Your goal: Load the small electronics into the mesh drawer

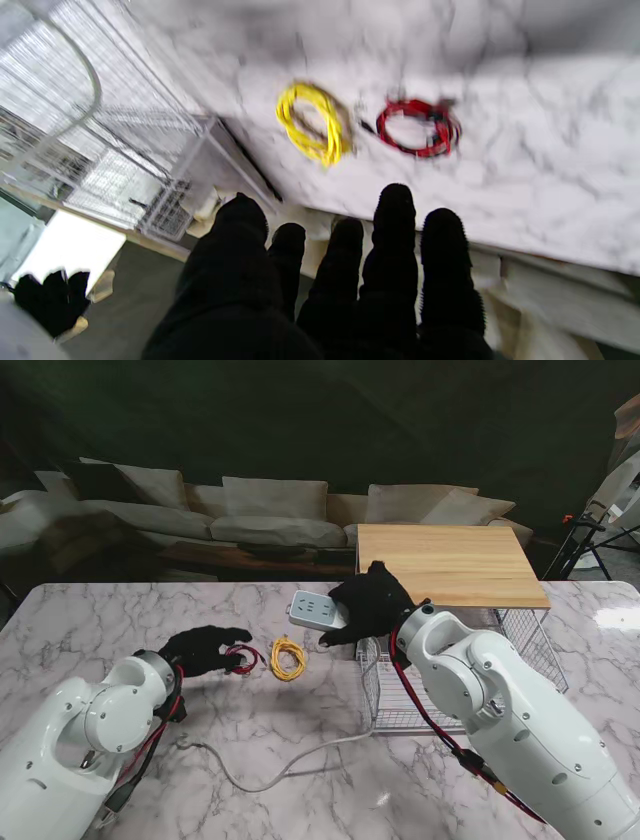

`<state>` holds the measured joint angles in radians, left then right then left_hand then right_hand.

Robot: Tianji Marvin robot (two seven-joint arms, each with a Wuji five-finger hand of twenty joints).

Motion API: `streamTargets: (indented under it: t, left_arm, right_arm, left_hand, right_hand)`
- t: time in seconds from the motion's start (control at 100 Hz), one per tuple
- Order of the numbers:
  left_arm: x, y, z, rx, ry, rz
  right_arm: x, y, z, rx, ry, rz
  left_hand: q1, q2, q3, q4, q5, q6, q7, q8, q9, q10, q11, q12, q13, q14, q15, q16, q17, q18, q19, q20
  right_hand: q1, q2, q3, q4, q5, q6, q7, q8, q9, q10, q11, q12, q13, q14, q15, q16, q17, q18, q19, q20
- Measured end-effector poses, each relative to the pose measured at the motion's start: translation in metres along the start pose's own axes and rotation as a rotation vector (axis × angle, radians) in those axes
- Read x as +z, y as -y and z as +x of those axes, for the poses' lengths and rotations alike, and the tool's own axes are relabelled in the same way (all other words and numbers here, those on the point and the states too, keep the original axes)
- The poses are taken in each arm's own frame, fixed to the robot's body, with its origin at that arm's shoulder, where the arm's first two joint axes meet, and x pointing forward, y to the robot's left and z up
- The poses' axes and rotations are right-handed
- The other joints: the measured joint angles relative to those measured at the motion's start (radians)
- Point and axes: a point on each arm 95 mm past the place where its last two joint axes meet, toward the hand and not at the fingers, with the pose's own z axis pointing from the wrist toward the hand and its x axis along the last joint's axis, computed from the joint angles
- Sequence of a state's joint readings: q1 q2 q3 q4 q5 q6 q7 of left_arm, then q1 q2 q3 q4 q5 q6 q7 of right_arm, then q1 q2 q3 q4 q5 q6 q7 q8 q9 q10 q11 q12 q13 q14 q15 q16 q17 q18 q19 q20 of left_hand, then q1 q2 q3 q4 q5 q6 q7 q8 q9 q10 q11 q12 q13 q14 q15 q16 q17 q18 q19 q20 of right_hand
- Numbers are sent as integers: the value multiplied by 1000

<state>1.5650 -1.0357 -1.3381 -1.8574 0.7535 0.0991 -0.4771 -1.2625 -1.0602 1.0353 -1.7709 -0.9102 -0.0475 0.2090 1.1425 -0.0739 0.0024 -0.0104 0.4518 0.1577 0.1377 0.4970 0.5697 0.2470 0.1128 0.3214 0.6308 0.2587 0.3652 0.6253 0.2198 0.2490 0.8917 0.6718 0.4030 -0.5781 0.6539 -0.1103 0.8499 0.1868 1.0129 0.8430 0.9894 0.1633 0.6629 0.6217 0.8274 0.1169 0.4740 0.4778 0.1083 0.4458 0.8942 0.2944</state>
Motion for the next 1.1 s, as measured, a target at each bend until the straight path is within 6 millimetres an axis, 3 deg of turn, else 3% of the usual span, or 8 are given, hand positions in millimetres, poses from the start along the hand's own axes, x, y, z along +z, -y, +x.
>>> streamTargets:
  t: [0.19,0.41,0.5,0.72,0.9,1.1]
  left_arm:
    - [10,-28,-12,-76,-40,-111]
    - [22,-51,12,-120,-110,-165]
    - [26,-58,24,-167,-144,-183]
    - [34,-72,48,-161,-215,-217]
    - [38,-78,57,-182,-276,-244]
    - [34,-83,61,-186,-327,-244]
  right_arm:
    - [7,-7,-3,-14,9,0]
    - [14,-9,-2,-18,7,3]
    - [16,-9,-1,-12,5,4]
    - [18,-11,0,0,11,1]
    - [20,-13,0,0,13,-4]
    - [21,-13,0,-1,16,-5]
  left_hand:
    - [-181,25,-10,0,-90,64,-53,-86,-204,95,-104,-136,-116,42,-97,-109,-57,3,-114,-61]
    - [-398,23,-12,0,-253,151,-138,-198,-271,139,-114,-189,-126,62,-97,-123,-69,13,-137,-64]
    - [-445,13,-31,0,-256,171,-144,-221,-271,146,-114,-190,-126,64,-97,-123,-68,14,-137,-64]
    - [-460,-153,-35,0,-256,224,-143,-224,-271,163,-114,-190,-126,64,-97,-123,-49,14,-136,-64]
    - [-462,-165,-34,-1,-268,228,-139,-224,-310,185,-119,-192,-129,64,-97,-128,-56,14,-136,-64]
    - [-472,-167,-33,-2,-280,202,-140,-224,-418,184,-139,-279,-223,78,-147,-207,-79,14,-254,-152]
  right_hand:
    - [0,0,0,0,0,0,0,0,0,0,0,0,0,0,0,0,0,0,0,3]
    - [0,0,0,0,0,0,0,0,0,0,0,1,0,0,0,0,0,0,0,8]
    - [0,0,0,0,0,0,0,0,0,0,0,1,0,0,0,0,0,0,0,8]
    - [0,0,0,0,0,0,0,1,0,0,0,1,0,0,0,0,0,0,0,8]
    - [0,0,0,0,0,0,0,1,0,0,0,1,0,0,0,0,-2,0,-2,8]
    - [0,0,0,0,0,0,0,1,0,0,0,1,0,0,0,0,-13,0,-8,8]
